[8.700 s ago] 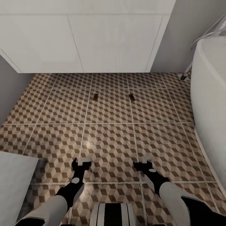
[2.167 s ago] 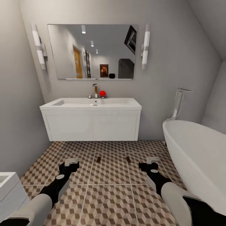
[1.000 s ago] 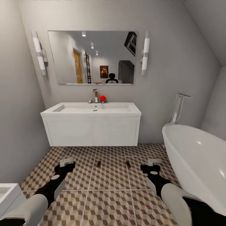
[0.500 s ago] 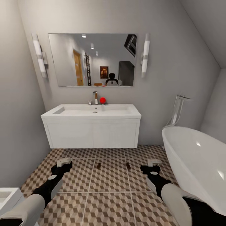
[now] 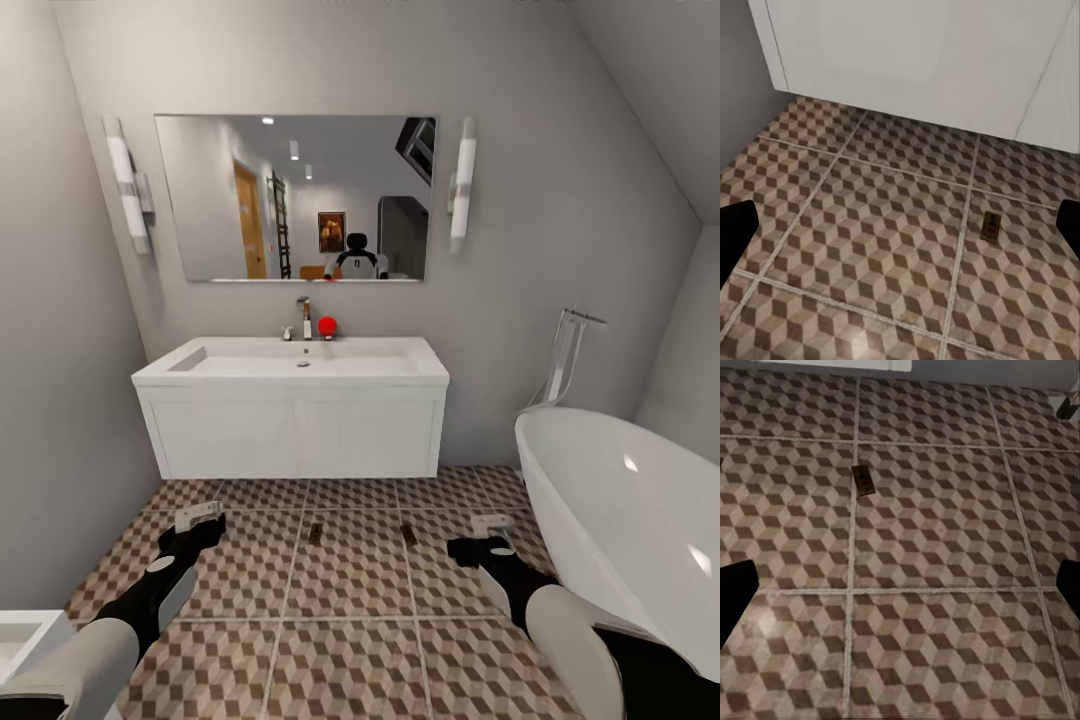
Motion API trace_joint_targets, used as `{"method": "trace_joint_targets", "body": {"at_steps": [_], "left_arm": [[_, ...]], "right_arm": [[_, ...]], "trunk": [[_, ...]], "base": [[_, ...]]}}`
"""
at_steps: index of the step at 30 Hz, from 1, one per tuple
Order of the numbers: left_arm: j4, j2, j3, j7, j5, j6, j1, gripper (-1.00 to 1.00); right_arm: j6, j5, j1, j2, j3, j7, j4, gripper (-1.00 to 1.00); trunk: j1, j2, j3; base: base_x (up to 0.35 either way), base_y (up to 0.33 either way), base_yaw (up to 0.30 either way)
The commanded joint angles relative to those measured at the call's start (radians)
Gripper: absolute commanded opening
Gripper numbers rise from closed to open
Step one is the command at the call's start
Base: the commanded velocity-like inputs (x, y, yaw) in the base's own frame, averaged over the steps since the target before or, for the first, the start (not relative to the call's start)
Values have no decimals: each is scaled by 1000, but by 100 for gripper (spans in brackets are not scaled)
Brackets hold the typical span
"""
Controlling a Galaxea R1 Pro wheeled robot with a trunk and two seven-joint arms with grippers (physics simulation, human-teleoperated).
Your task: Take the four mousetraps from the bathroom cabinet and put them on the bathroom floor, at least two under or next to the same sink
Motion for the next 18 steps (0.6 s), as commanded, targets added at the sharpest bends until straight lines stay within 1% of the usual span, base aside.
{"method": "trace_joint_targets", "body": {"at_steps": [1,9,15,18], "left_arm": [[0,-1,-5,4,8,-2,-1,100],[4,-5,-13,4,4,6,-1,100],[6,-7,-14,2,2,34,-1,100],[6,-9,-14,1,-1,60,-1,100]], "right_arm": [[4,11,-1,-3,-8,11,0,100],[3,13,-1,-8,-4,30,0,100],[-1,14,-1,-14,-3,33,0,100],[-3,14,-1,-17,-3,34,0,100]], "trunk": [[-4,7,2],[-35,63,27],[-58,105,46],[-69,126,55]], "base": [[0,0,0],[0,0,0],[0,0,0],[0,0,0]]}}
